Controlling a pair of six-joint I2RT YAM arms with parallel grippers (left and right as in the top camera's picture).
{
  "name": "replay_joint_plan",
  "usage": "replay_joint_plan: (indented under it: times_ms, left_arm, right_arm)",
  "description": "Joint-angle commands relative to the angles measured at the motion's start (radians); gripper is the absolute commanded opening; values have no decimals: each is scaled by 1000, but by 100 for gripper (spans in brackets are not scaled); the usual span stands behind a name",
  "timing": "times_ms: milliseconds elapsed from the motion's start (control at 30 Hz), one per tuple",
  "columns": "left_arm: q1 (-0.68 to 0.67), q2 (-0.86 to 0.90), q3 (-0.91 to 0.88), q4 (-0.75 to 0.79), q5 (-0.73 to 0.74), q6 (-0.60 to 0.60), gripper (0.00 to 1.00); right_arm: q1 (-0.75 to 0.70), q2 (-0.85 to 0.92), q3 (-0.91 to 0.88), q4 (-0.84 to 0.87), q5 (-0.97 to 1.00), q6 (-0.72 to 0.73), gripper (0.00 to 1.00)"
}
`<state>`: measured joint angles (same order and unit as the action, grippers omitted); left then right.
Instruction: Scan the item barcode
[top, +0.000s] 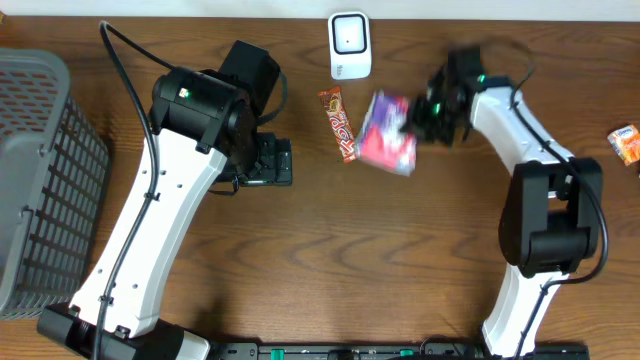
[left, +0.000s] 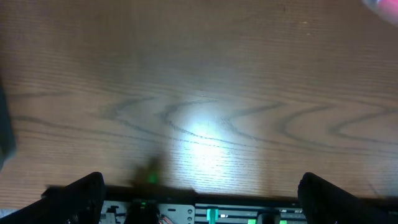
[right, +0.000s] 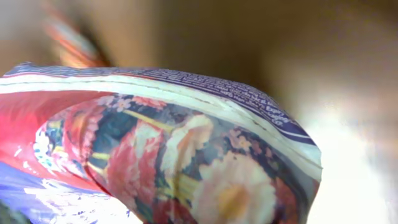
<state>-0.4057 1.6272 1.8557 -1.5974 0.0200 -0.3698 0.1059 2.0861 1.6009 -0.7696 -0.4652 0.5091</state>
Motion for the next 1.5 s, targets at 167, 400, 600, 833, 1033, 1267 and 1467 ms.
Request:
replay_joint_plan:
  times_ms: [167, 400, 600, 833, 1033, 1267, 1467]
  left_arm:
    - [6, 2, -1, -5, -6, -10, 98]
    - [6, 2, -1, -5, -6, -10, 98]
    - [6, 2, -1, -5, -6, -10, 98]
    - [6, 2, -1, -5, -6, -10, 98]
    - [6, 2, -1, -5, -6, -10, 98]
    - [6, 2, -1, -5, -6, -10, 98]
    - [6, 2, -1, -5, -6, -10, 98]
  right_arm:
    - [35, -14, 224, 347, 158, 313, 1]
    - [196, -11, 232, 581, 738, -75, 1]
    - [343, 8, 232, 821, 1120, -676, 1]
    - [358, 23, 232, 742, 1200, -547, 1]
    - [321, -18, 232, 473, 1115, -316, 1]
    - [119, -60, 232, 187, 343, -155, 1]
    - [-93, -59, 232, 74, -37, -157, 1]
